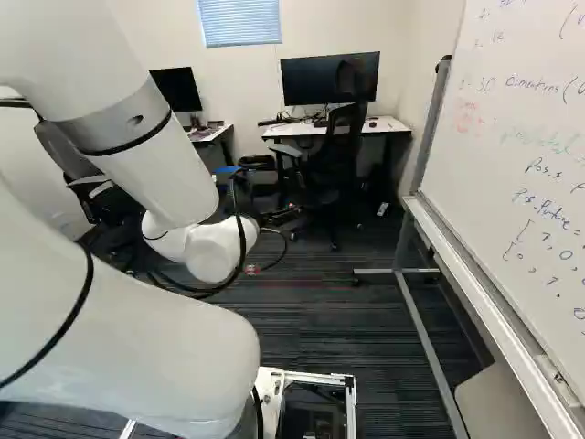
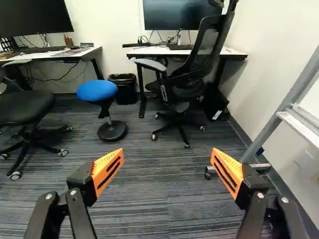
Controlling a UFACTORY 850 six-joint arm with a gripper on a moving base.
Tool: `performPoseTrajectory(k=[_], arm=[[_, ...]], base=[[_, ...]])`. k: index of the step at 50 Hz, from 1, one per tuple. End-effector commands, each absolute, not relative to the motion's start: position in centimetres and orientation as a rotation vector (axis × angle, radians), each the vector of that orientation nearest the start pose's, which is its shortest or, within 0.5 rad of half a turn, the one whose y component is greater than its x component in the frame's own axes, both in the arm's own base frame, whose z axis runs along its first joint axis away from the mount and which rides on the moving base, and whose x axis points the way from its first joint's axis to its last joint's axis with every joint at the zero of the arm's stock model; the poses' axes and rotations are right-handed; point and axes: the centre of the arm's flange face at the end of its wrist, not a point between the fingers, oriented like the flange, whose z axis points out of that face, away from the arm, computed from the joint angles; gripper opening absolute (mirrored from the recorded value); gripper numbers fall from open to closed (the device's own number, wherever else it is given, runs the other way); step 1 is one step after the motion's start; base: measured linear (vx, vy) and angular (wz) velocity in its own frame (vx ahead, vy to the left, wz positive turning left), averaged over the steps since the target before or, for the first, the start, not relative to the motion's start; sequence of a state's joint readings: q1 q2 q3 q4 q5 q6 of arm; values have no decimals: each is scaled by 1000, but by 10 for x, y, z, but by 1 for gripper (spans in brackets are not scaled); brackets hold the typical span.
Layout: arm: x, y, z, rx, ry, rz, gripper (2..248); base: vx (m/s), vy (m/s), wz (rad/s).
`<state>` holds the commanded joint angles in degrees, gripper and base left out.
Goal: Open the door and move inside
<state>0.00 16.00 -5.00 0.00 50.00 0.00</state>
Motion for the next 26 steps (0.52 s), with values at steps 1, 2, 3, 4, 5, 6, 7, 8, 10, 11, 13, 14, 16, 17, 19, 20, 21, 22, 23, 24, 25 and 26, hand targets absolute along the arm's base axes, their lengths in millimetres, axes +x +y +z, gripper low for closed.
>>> performPoseTrajectory(k=[1,2,3,4,5,6,7,8,10,11,13,14,16,17,19,20,21,22,23,24,25,26], arm=[[270,0,366,-2558,0,-1824,247],[270,0,366,-2558,0,-1824,247],[270,0,366,-2558,0,-1824,247],[270,0,366,-2558,0,-1824,247],[270,0,366,-2558,0,-1824,247],[270,0,366,-2558,0,-1824,247],[270,0,366,-2558,0,-1824,247],[270,0,366,-2558,0,-1824,247],[270,0,366,-2558,0,-1824,247],[270,0,366,-2558,0,-1824,247],[270,0,366,-2558,0,-1824,247],[270,0,366,-2558,0,-1824,247],[270,0,366,-2558,0,-1824,247],[270,0,366,-2558,0,-1824,247],[270,0,366,-2558,0,-1824,247],[270,0,366,-2558,0,-1824,247],[270,0,366,-2558,0,-1824,247],[270,0,366,-2558,0,-1824,247],[270,0,366,-2558,0,-1824,247],[270,0,366,-2558,0,-1824,247],[270,0,366,-2558,0,-1824,247],[270,0,366,-2558,0,-1824,247]], base=[[169,1,-7],[142,-4,-17],[137,-3,-22],[140,-5,-28],[119,-2,-18],[118,0,-11],[68,1,-7],[67,4,-6],[31,1,-5],[0,0,0],[0,0,0],[-23,2,-1],[-24,5,2],[-22,2,8],[0,0,0],[0,0,0],[0,0,0],[0,0,0],[0,0,0],[0,0,0],[0,0,0],[0,0,0]])
